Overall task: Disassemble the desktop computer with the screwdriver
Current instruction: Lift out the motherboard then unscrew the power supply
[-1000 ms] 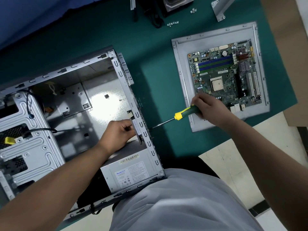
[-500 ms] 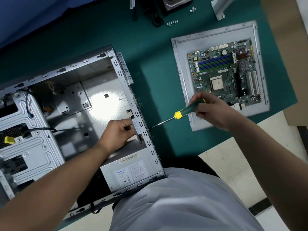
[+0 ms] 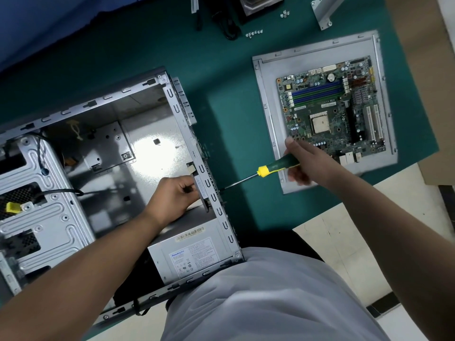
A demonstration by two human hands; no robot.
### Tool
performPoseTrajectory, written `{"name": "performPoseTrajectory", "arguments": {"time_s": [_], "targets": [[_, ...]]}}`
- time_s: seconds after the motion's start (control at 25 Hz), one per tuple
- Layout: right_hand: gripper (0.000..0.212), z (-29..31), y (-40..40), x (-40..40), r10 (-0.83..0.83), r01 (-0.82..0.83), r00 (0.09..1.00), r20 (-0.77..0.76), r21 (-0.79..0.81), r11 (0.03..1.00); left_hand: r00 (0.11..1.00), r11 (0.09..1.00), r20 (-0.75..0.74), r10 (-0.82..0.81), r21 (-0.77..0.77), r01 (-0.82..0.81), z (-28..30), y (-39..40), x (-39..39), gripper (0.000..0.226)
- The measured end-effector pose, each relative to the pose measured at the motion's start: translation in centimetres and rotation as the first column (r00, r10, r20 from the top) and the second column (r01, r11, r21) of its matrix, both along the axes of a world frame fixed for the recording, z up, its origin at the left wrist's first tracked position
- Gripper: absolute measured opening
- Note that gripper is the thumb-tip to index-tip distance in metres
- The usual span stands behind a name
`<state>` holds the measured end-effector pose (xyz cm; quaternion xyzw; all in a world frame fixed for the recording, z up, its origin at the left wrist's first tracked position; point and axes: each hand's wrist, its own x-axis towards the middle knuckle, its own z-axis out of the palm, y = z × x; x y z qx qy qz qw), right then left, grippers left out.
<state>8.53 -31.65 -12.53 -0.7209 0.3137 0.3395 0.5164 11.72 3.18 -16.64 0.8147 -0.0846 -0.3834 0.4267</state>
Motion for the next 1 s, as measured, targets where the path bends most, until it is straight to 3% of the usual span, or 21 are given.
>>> {"name": "performPoseTrajectory", "arguments": {"time_s": [0.04,0.08,0.12,0.2,0.24,0.36,0.4,0.52,0.56,0.6,0.68,0.76,0.8,0.88,0.92,1.0], "targets": [[0.043,-0.2,-0.1,-0.1,0.076,-0.072,0.997,0.035,-0.092,0.993,1.000,1.000,-0.001,-0.002,0.005,0.002,-0.1,0.0,0.0,0.019],[0.029,-0.3,-0.2,-0.2,0.016,-0.013,0.997,0.072,-0.043,0.999,1.000,1.000,-0.003,0.000,0.008,0.000,-0.1,0.0,0.0,0.020],[0.013,-0.2,-0.2,-0.1,-0.112,0.106,0.991,0.077,0.080,0.991,1.000,1.000,-0.002,0.003,0.007,-0.003,0.0,0.0,0.0,0.021],[0.018,0.0,-0.3,0.2,-0.282,0.274,0.959,-0.012,0.267,0.924,1.000,1.000,-0.001,0.005,0.004,-0.005,0.1,0.0,0.0,0.023],[0.013,-0.2,-0.3,0.3,-0.277,0.273,0.961,-0.018,0.242,0.931,1.000,1.000,0.000,0.007,0.004,-0.007,0.1,0.0,0.0,0.025],[0.011,-0.6,-0.2,0.0,-0.053,0.052,0.996,0.075,0.012,0.999,1.000,1.000,0.004,0.010,0.009,-0.010,0.1,0.0,0.0,0.029],[0.004,-0.6,-0.1,-0.1,-0.106,0.098,0.989,0.105,0.075,0.992,1.000,1.000,0.004,0.005,0.017,-0.005,0.0,0.0,0.0,0.025],[0.026,0.0,0.2,-0.1,-0.346,0.317,0.938,0.028,0.333,0.888,1.000,1.000,0.005,-0.003,0.026,0.003,-0.1,0.0,0.0,0.018],[0.017,0.2,0.4,0.0,-0.372,0.345,0.928,0.023,0.324,0.881,1.000,1.000,0.008,-0.006,0.027,0.005,-0.1,0.0,0.0,0.017],[0.008,0.5,0.7,0.1,-0.358,0.336,0.933,0.027,0.282,0.899,1.000,1.000,0.013,-0.008,0.027,0.008,-0.1,0.0,0.0,0.017],[0.039,0.4,0.9,0.2,-0.083,0.084,0.993,0.081,-0.003,0.997,1.000,1.000,0.025,-0.011,0.023,0.011,0.0,-0.1,0.0,0.018],[0.046,0.2,0.8,0.4,0.144,-0.116,0.984,0.108,-0.231,0.966,1.000,1.000,0.028,-0.005,0.022,0.005,0.1,0.0,0.0,0.017],[0.035,0.1,0.4,0.4,0.093,-0.069,0.988,0.120,-0.186,0.980,1.000,1.000,0.028,-0.004,0.024,0.004,0.0,0.0,0.0,0.016],[0.010,0.2,0.0,0.6,-0.147,0.140,0.986,0.076,0.086,0.986,1.000,1.000,0.026,-0.002,0.023,0.002,0.0,-0.1,0.0,0.014],[0.015,0.2,-0.1,0.6,-0.224,0.213,0.974,0.042,0.189,0.959,1.000,1.000,0.024,0.000,0.022,-0.001,0.0,-0.1,0.0,0.014],[0.032,-0.1,-0.3,0.5,-0.161,0.158,0.987,0.012,0.140,0.977,1.000,1.000,0.016,0.001,0.020,-0.001,0.0,0.0,0.0,0.015]]}}
